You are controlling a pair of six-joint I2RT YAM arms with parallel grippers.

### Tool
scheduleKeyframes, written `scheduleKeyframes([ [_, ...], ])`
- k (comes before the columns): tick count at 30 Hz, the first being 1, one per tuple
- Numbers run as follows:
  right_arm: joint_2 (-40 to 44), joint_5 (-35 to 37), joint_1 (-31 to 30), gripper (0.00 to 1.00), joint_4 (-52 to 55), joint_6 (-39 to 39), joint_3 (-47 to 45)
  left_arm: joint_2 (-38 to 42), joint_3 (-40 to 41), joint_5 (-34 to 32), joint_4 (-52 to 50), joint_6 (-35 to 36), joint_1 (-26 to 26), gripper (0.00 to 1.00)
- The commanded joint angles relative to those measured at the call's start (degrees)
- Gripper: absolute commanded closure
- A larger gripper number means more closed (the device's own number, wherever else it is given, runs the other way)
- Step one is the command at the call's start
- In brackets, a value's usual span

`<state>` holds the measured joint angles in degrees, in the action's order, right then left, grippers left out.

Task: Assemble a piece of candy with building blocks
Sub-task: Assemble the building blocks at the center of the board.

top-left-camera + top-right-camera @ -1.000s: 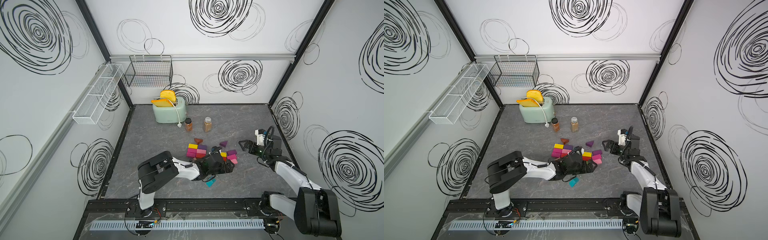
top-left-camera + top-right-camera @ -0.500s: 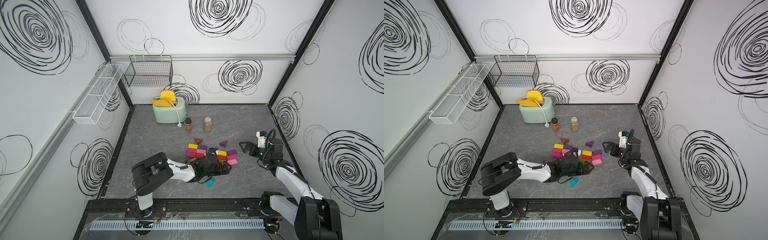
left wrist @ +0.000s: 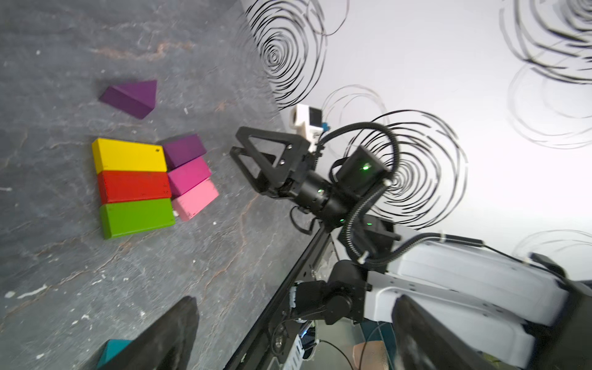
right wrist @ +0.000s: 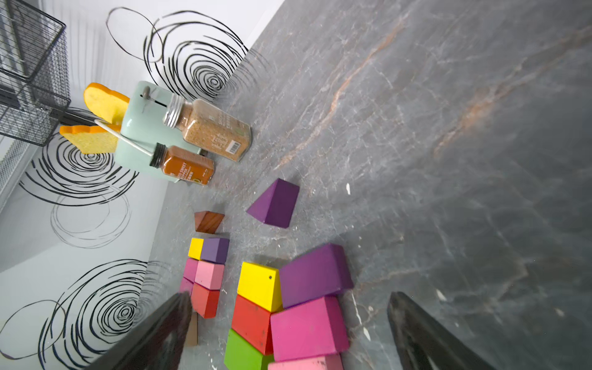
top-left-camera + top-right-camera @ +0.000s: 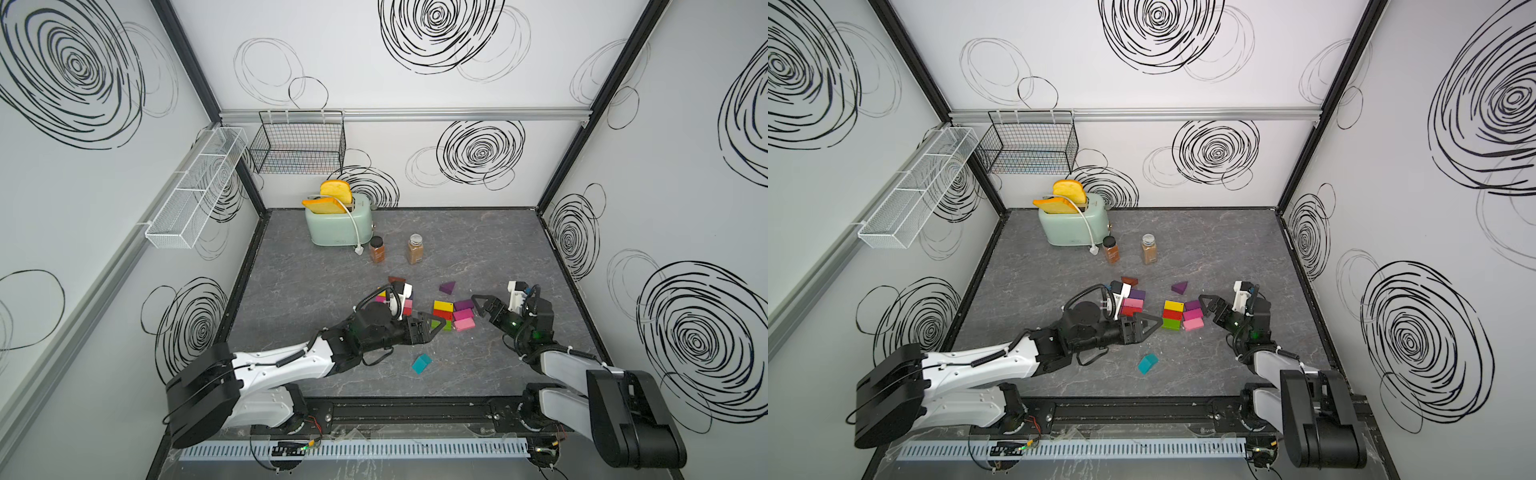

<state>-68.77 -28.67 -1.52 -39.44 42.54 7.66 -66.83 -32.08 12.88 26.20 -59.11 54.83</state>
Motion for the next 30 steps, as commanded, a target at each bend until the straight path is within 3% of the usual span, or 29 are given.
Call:
scheduleKeyframes([
  [1, -4.47, 2.27, -0.49, 0.01, -11.61, 2.04, 0.31, 3.18, 1.57, 3.34, -1.18, 1.88, -2.22, 0.01],
  [9, -20.32, -2.09, -0.84, 0.01, -26.85, 2.45, 2.7, 3.45, 1.62, 5.3, 1.8, 0.34, -3.93, 0.02],
  [13, -24.89, -4.63, -0.86, 0.01, -29.12, 1.73, 4.28, 2.61, 1.62, 5.06, 2.74, -0.31, -3.85, 0.02],
  [24, -29.42, -9.47, -2.25, 0.01, -30.68, -0.45, 3.58, 2.04, 1.35, 3.99, 2.52, -0.57, -3.42, 0.02],
  [30, -26.69, -9.09, -2.92, 0.01, -28.7, -0.87, 0.86, 2.82, 1.96, 3.38, 2.05, -0.6, -3.41, 0.02],
])
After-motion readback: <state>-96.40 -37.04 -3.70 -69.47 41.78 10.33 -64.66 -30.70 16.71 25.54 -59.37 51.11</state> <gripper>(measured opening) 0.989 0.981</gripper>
